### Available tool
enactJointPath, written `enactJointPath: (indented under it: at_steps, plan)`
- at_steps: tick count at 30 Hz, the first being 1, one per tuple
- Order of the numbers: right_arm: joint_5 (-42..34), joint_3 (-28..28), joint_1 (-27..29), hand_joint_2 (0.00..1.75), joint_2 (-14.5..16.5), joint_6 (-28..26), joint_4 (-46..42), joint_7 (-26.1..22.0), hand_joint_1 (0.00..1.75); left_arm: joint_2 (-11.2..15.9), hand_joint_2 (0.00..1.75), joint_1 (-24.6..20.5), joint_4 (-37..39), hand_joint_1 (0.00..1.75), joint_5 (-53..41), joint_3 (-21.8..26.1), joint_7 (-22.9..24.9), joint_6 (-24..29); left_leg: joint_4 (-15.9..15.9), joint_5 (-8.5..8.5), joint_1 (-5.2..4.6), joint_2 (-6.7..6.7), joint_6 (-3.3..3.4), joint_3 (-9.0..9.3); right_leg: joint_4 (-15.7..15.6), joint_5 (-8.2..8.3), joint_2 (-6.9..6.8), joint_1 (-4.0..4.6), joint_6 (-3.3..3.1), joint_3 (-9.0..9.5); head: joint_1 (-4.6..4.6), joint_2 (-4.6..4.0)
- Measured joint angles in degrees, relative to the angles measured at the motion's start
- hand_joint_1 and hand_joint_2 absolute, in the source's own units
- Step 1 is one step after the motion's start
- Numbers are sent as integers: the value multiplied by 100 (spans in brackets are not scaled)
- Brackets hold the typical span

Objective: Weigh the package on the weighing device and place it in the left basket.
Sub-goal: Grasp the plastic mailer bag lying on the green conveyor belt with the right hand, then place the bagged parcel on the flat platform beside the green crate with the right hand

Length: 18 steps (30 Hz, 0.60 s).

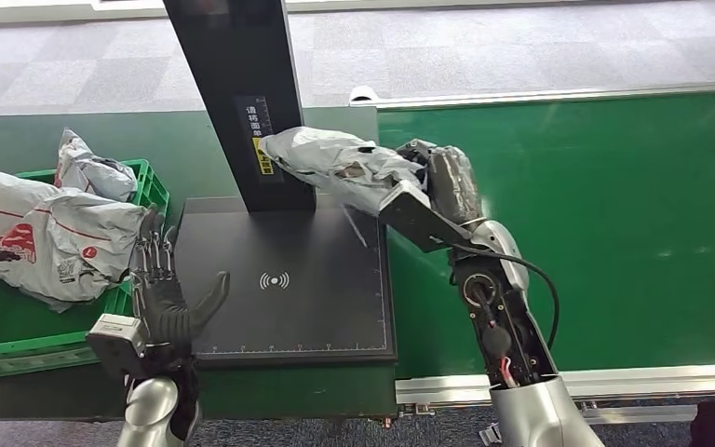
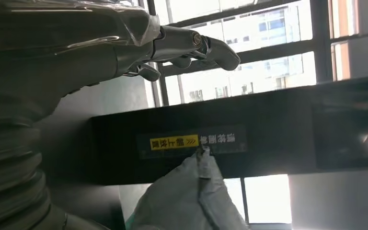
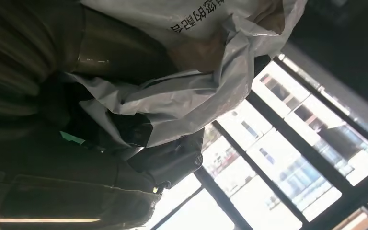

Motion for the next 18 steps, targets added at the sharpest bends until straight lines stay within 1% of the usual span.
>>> enactJointPath:
  at_steps: [5,9,12,14,15,18]
  plan:
    - [-241,428,-145,175,404,234,796,-140,175,9,175,19,-310,0,147,153,-3,4,-1,0,1,0,0,-1,0,0,0,1,0,-2,0,0]
    - [-478,679,-206,175,640,425,1262,-273,0,7,175,26,-469,0,157,195,-3,2,-1,0,0,-1,0,-1,0,0,-1,1,0,-2,1,0]
    - [-840,757,-220,175,745,655,1486,-394,0,7,175,16,-491,0,151,214,-3,-20,0,0,0,-1,0,-1,-1,0,-1,1,0,-2,0,0]
    - [-1239,751,-233,175,778,986,1601,-512,0,9,175,6,-490,0,128,230,-3,-37,0,0,-1,-1,0,0,-1,0,-1,0,0,-2,1,0]
    - [-1522,728,-241,175,784,1268,1653,-594,0,10,175,1,-489,0,106,237,-3,-47,0,0,-1,-1,0,0,-1,0,-1,0,0,-2,1,0]
    - [-2536,560,-253,175,786,2371,1784,-921,0,13,175,-24,-473,0,29,254,-3,-88,1,0,-1,-1,0,1,-1,0,-1,0,0,-3,0,0]
